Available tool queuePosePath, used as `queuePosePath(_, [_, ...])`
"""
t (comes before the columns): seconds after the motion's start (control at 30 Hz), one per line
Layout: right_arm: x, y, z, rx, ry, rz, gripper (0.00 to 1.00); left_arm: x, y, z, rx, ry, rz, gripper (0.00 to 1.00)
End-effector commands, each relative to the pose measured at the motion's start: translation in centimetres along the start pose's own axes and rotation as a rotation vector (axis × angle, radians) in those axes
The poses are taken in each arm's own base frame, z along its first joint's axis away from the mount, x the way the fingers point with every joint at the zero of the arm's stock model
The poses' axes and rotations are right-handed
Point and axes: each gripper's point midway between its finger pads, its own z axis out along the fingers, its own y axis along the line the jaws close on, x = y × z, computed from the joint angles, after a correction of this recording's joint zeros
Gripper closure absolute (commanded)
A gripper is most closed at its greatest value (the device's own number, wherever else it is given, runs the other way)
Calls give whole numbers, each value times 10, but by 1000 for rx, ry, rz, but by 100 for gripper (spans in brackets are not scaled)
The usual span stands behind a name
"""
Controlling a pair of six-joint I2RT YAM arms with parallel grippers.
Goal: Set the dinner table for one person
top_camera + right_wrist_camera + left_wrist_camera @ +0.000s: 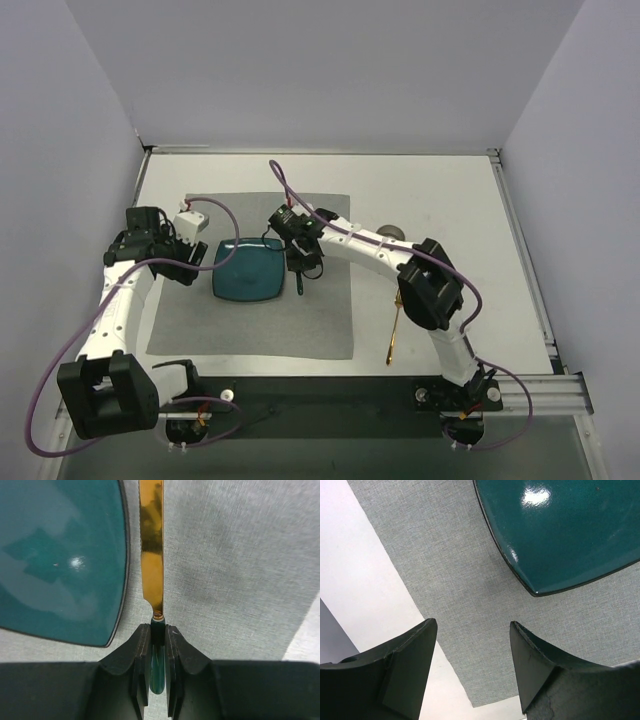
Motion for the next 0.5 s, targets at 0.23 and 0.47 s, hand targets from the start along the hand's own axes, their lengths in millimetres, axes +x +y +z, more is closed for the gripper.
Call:
queuePosePath(0.23, [23,-24,17,130,83,54,100,2,-1,7,8,-4,17,30])
queuePosePath(0.47, [33,-30,31,172,116,105,100,1,0,6,3,-6,23,30])
